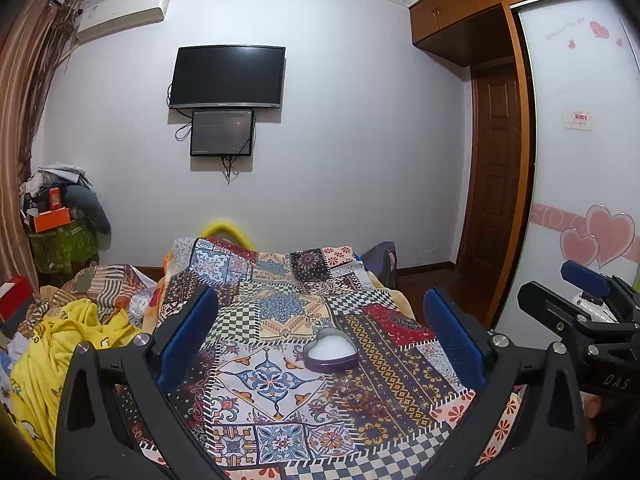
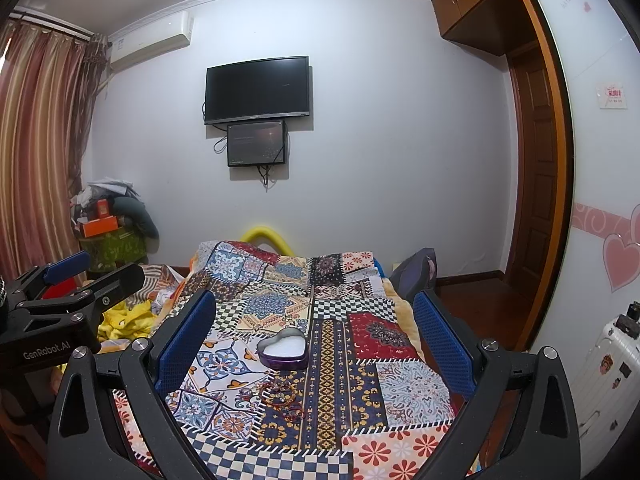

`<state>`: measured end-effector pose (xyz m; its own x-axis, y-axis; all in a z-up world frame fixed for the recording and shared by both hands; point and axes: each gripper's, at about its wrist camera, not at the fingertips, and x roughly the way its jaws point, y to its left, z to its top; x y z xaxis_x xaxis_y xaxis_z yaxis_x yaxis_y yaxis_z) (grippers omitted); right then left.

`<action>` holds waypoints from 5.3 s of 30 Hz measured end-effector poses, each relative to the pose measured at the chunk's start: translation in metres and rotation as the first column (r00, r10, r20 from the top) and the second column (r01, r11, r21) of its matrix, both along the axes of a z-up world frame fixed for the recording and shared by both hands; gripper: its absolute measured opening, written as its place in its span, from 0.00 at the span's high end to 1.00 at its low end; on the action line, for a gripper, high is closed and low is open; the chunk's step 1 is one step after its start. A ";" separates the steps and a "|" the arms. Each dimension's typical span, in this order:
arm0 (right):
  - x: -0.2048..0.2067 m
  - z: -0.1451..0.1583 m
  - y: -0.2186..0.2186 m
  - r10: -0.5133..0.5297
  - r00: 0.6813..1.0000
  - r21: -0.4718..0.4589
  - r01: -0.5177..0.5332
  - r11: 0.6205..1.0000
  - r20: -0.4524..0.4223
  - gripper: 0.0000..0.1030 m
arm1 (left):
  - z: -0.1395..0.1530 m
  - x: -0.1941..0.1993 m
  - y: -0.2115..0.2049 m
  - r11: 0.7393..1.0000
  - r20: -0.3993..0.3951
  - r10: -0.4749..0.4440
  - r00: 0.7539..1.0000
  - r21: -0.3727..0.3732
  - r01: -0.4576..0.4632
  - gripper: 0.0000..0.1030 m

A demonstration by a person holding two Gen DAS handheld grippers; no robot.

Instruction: Organize jewelry

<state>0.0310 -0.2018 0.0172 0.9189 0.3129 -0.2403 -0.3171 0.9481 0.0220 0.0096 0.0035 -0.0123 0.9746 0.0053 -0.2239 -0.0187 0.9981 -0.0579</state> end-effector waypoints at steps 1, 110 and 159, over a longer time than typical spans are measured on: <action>0.000 0.000 0.000 0.001 1.000 0.000 -0.001 1.000 -0.001 0.05 | 0.000 0.000 0.000 1.000 0.000 0.000 1.000 0.000 0.000 0.00; 0.125 -0.158 0.032 0.246 0.802 -0.028 -0.311 0.950 -0.544 0.94 | -0.179 0.156 0.014 0.978 -0.607 -0.202 0.769 -0.084 0.190 0.80; 0.230 -0.131 0.079 0.299 0.827 0.005 -0.337 0.942 -0.476 0.94 | -0.169 0.255 0.016 0.970 -0.558 -0.243 0.794 -0.111 0.218 0.80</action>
<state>0.2608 -0.1229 -0.1135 0.5469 0.5317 -0.6467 -0.5719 0.8014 0.1753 0.2648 0.0193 -0.1811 0.6475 -0.2238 -0.7285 0.1702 0.9742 -0.1481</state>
